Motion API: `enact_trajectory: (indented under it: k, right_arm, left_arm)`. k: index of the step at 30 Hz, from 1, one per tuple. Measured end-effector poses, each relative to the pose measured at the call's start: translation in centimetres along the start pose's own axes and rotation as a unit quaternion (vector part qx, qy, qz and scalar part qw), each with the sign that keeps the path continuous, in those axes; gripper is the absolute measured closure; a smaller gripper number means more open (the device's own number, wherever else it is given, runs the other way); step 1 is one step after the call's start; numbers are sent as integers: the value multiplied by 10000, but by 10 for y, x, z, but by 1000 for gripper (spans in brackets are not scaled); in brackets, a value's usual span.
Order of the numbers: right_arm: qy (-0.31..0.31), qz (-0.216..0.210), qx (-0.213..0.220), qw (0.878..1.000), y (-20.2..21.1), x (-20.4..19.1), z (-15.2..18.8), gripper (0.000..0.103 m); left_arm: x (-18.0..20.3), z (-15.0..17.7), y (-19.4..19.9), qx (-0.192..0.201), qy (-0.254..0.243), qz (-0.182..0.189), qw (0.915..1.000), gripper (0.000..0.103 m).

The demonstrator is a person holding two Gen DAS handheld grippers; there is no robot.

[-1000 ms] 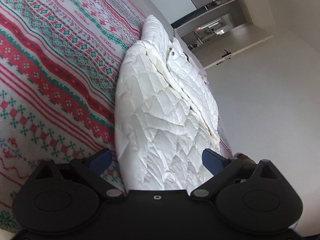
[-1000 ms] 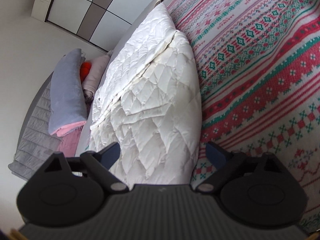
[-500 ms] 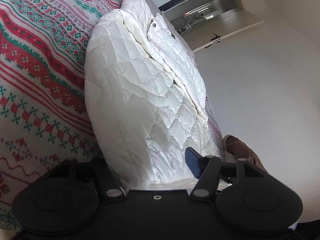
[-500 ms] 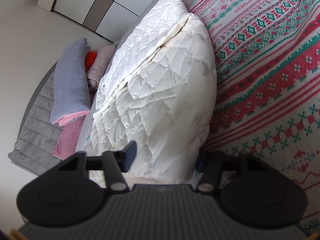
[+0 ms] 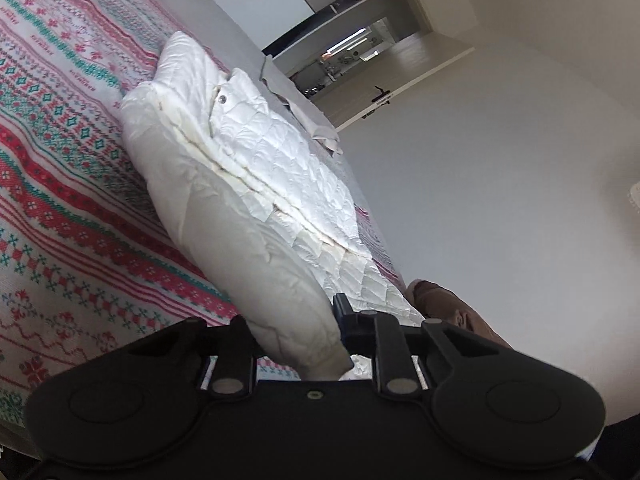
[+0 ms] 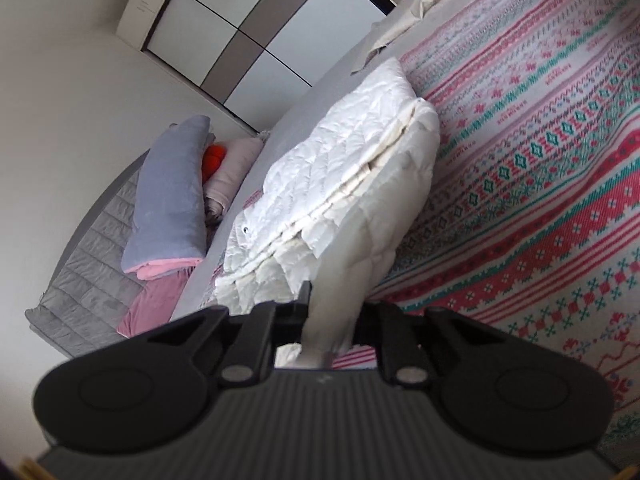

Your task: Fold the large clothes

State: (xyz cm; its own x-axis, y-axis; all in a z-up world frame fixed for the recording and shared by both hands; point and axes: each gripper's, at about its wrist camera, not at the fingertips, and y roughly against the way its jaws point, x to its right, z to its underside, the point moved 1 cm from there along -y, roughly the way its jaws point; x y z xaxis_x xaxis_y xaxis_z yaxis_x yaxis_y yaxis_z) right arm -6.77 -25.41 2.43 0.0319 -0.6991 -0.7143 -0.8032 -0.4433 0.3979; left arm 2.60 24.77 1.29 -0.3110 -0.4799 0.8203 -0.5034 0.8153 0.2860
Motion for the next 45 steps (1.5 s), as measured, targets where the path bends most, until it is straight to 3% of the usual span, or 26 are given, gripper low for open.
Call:
enact_trajectory:
  k: [10, 14, 20, 26, 33, 39, 45]
  right_arm:
    - [351, -178, 194, 9990, 77, -12, 31, 92]
    - [329, -229, 331, 9986, 88, -15, 30, 92]
    - [476, -355, 635, 9962, 74, -36, -8, 92]
    - [515, -433, 1146, 9911, 37, -57, -64, 92]
    - [222, -343, 1378, 9896, -35, -48, -125, 92]
    - [-144, -83, 1359, 9906, -109, -6, -147, 88]
    - [-373, 544, 916, 9936, -169, 28, -144, 79]
  left_arm:
    - [45, 22, 36, -110, -540, 572, 9968, 82]
    - [51, 21, 38, -95, -624, 723, 9954, 82]
    - [55, -12, 25, 342, -483, 899, 9942, 82]
    - [62, -69, -3, 1014, -393, 866, 9903, 82]
    - [48, -126, -55, 1511, 5, 384, 9878, 80]
    - [-4, -148, -115, 1805, 416, -146, 9826, 78]
    - [-38, -154, -163, 1491, 353, -958, 9835, 70]
